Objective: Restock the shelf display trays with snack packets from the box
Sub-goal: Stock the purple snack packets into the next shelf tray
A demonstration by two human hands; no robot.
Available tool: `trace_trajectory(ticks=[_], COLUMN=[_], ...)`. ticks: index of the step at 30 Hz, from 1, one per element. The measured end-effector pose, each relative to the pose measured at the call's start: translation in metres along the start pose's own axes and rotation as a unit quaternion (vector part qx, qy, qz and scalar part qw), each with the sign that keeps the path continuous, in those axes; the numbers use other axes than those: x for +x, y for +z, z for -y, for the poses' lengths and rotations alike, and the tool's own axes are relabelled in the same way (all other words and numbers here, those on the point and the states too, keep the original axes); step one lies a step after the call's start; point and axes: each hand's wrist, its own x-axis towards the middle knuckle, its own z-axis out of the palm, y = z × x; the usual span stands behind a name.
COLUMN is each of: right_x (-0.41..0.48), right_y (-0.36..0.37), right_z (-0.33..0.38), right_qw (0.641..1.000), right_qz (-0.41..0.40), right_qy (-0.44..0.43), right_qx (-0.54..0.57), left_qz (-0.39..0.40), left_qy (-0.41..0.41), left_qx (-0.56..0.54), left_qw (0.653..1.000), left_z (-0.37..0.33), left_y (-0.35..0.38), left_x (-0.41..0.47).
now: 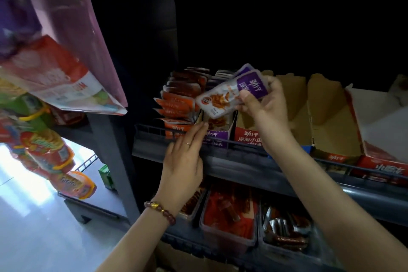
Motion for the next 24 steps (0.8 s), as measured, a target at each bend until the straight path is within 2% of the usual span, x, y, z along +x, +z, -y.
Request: trace_trajectory(ticks=[4,10,15,24], right_x=[-0.001,0.003,0.007,0.002], right_y=[0.003,0.009,0.014,0.025], right_z=[-0.016,-0.026,-0.037,-0.045], right_qw=[0.990,0.970,0.897,0.836], right_qz=[0.029,0.036,0.040,0.020], right_qy=[-0.039,-0.067,-0.148,-0.214], right_qx=[-0.133,-0.230,-0.415,-0.505], left_qz=[0.019,0.036,0.049,0.052], left_qy=[0.016,0.034,0.037,0.049], left_qx=[0.021,-0.005,-0.008,-0.009], left_qw=[0.999,0.999,0.998,0.997], left_z=[0.008,0.012,0.017,0.020], left_y=[0.000,0.001,0.002,0.001], left_x=[-0.001,-0.004,-0.004,-0.005])
